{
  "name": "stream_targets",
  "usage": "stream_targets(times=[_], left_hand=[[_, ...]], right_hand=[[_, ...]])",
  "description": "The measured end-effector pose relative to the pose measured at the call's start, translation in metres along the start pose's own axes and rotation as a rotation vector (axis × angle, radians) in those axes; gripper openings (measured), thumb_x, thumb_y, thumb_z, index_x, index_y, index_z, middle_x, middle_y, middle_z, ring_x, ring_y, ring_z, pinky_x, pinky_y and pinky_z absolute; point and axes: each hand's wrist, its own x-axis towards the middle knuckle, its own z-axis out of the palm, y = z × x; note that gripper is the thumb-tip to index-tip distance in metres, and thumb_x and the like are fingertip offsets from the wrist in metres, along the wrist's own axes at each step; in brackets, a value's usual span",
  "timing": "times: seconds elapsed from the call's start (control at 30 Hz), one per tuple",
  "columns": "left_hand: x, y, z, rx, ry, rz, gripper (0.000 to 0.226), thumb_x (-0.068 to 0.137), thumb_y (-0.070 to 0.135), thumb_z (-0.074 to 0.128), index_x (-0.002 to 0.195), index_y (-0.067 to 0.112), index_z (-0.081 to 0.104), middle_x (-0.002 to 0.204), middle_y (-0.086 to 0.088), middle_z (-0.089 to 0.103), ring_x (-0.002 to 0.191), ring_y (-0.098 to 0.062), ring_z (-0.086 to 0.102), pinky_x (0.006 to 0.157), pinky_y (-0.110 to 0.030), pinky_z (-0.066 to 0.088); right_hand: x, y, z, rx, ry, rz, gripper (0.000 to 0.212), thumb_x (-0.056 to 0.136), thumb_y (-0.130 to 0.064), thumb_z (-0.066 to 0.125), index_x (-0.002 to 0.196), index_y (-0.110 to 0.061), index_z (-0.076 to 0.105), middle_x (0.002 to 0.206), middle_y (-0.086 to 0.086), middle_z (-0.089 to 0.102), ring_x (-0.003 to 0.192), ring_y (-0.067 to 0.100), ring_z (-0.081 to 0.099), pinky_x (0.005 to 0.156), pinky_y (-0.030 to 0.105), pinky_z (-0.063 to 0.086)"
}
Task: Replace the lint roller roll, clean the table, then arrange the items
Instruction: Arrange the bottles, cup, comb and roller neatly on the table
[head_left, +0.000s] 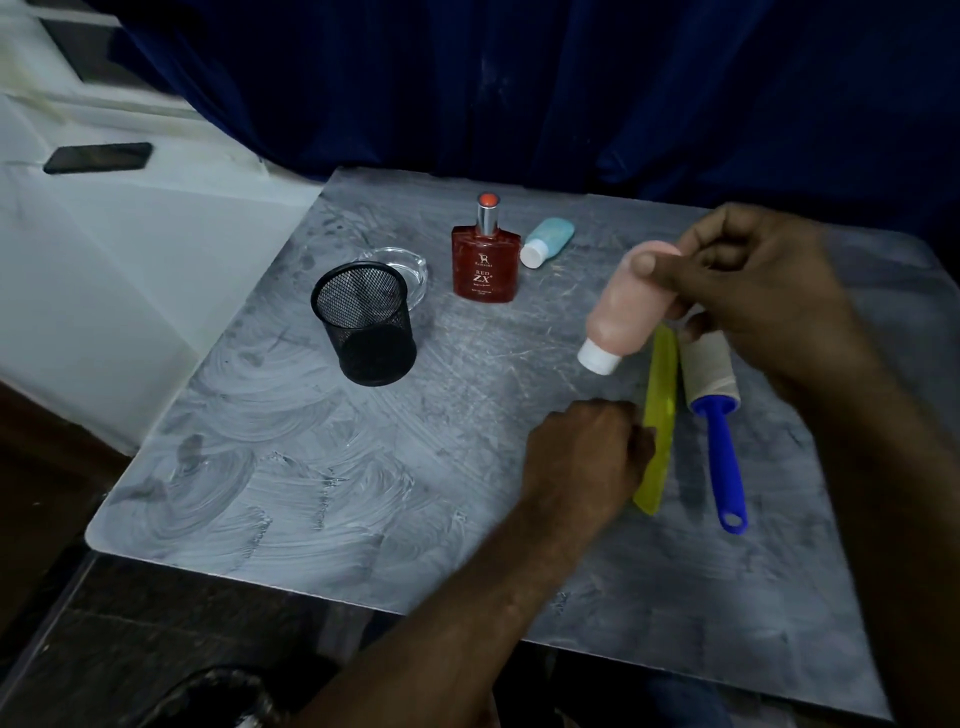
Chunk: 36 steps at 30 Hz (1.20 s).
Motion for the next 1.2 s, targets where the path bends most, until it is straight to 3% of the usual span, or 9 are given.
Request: stream_targets(times=[0.17,0.3,0.7,0.83,0.97,1.03,1.1,1.17,1.2], left_hand=[[0.009,0.006,0.01,-0.018,0.008,0.02,0.031,0.098,0.051,0.059,0.105,0.023,0.071,0.11,-0.002,0.076,0.101,-0.032,0.073,0.086,-0.042,0.058],[0.013,0.008,0.017,0.011,0.024,0.043,0.03,0.097,0.051,0.061,0.106,0.024,0.07,0.111,0.0,0.074,0.102,-0.029,0.072,0.086,-0.042,0.057],[0.017,0.01,0.029,0.068,0.115,0.148,0.03,0.099,0.049,0.057,0.106,0.023,0.07,0.109,-0.002,0.074,0.093,-0.029,0.073,0.076,-0.04,0.056],[0.001,-0.01,0.008,-0.019,0.268,0.115,0.031,0.093,0.053,0.056,0.097,0.027,0.074,0.096,0.005,0.076,0.082,-0.023,0.074,0.069,-0.035,0.057],[-0.01,-0.045,-0.023,-0.321,0.51,0.029,0.016,0.09,0.039,0.073,0.083,0.025,0.069,0.075,0.009,0.067,0.064,-0.01,0.065,0.062,-0.032,0.055],[-0.002,-0.062,-0.037,-0.394,0.612,-0.037,0.022,0.087,0.04,0.078,0.097,0.026,0.066,0.088,0.015,0.064,0.068,-0.004,0.062,0.06,-0.021,0.051],[0.012,-0.075,-0.048,-0.42,0.633,-0.104,0.046,0.085,0.046,0.08,0.12,0.025,0.06,0.112,0.015,0.06,0.084,0.003,0.062,0.062,-0.014,0.051],[0.025,-0.084,-0.054,-0.433,0.575,-0.131,0.064,0.089,0.051,0.077,0.14,0.023,0.053,0.131,0.011,0.059,0.1,0.008,0.061,0.069,-0.015,0.056],[0.03,-0.086,-0.055,-0.446,0.532,-0.127,0.063,0.093,0.052,0.074,0.144,0.023,0.053,0.131,0.01,0.063,0.098,0.004,0.066,0.07,-0.021,0.06]], right_hand=[[0.01,0.021,0.029,0.05,0.034,-0.034,0.03,0.081,-0.026,0.085,0.09,-0.008,0.063,0.073,0.014,0.07,0.058,0.023,0.066,0.048,0.036,0.057],[0.017,0.032,0.046,0.005,0.034,-0.057,0.031,0.081,-0.026,0.086,0.091,-0.006,0.064,0.072,0.005,0.07,0.056,0.015,0.068,0.045,0.031,0.056],[0.024,0.041,0.053,-0.039,0.033,-0.068,0.03,0.078,-0.029,0.087,0.086,-0.014,0.062,0.073,0.001,0.069,0.06,0.013,0.068,0.046,0.033,0.058],[0.03,0.043,0.056,-0.013,0.022,-0.102,0.029,0.078,-0.029,0.088,0.085,-0.016,0.063,0.073,-0.001,0.069,0.06,0.017,0.068,0.047,0.035,0.059],[0.034,0.041,0.065,-0.011,-0.008,-0.177,0.029,0.078,-0.032,0.087,0.087,-0.015,0.065,0.073,-0.005,0.069,0.061,0.018,0.068,0.051,0.039,0.061],[0.036,0.041,0.072,-0.014,-0.026,-0.205,0.03,0.079,-0.03,0.087,0.089,-0.012,0.065,0.074,-0.004,0.069,0.063,0.022,0.067,0.054,0.044,0.061],[0.037,0.04,0.079,-0.026,-0.048,-0.224,0.03,0.079,-0.03,0.087,0.09,-0.012,0.065,0.076,-0.005,0.069,0.065,0.022,0.067,0.057,0.047,0.061],[0.038,0.038,0.084,-0.038,-0.063,-0.236,0.031,0.078,-0.031,0.087,0.09,-0.012,0.066,0.079,-0.004,0.069,0.067,0.02,0.066,0.059,0.047,0.06],[0.038,0.038,0.086,-0.037,-0.067,-0.238,0.031,0.078,-0.031,0.087,0.09,-0.012,0.066,0.08,-0.004,0.069,0.068,0.017,0.066,0.059,0.046,0.06]])
